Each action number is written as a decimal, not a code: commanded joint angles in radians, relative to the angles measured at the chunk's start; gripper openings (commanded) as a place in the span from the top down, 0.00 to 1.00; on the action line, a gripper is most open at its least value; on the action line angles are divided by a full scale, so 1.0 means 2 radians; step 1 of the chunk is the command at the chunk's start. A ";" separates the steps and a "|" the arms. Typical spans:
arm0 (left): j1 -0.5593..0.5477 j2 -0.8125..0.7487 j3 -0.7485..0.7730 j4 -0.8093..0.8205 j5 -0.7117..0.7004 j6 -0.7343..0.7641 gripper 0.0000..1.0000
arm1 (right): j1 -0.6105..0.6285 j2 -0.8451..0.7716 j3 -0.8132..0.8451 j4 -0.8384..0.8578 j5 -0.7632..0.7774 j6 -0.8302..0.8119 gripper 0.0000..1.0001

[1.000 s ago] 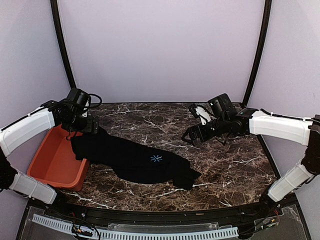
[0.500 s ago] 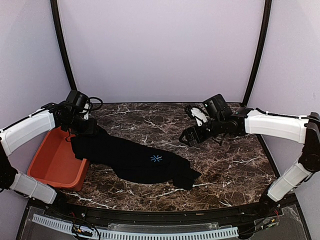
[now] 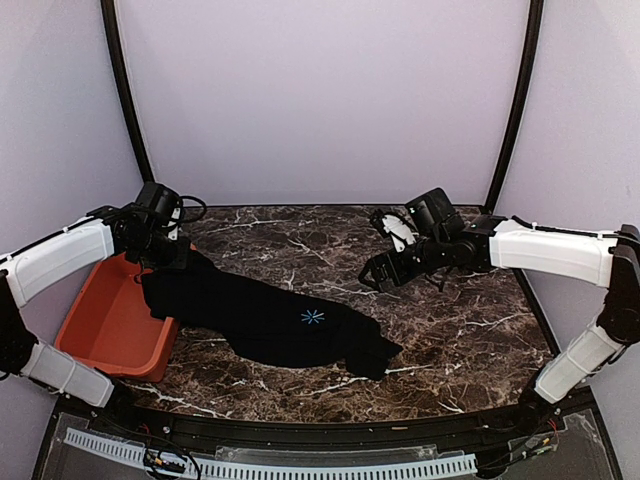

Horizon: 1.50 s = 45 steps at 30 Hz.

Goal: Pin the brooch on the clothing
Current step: Pick up the crumped clothing from the center of the board.

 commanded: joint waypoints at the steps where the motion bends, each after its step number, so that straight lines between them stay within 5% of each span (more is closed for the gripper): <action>1: 0.003 0.000 -0.010 -0.003 -0.019 0.004 0.80 | 0.005 -0.006 -0.003 0.007 0.006 0.005 0.01; 5: 0.003 -0.002 -0.011 0.003 -0.007 0.008 0.98 | 0.008 -0.005 -0.004 0.008 0.010 0.007 0.01; 15: -0.005 -0.079 0.032 0.107 0.148 0.058 0.99 | 0.008 -0.003 0.006 0.020 0.010 0.000 0.01; 24: -0.149 -0.002 0.181 0.118 0.252 0.158 0.99 | 0.007 -0.056 -0.004 0.068 0.004 -0.063 0.01; 31: -0.198 -0.023 0.154 0.133 0.306 0.191 0.99 | 0.001 -0.138 -0.042 0.092 0.000 -0.123 0.01; 33: -0.199 -0.047 0.128 0.121 0.284 0.189 0.99 | 0.000 -0.148 -0.050 0.090 -0.004 -0.127 0.01; 45: -0.199 -0.188 -0.043 -0.028 -0.120 0.031 0.99 | 0.018 -0.027 -0.035 0.075 -0.068 -0.147 0.01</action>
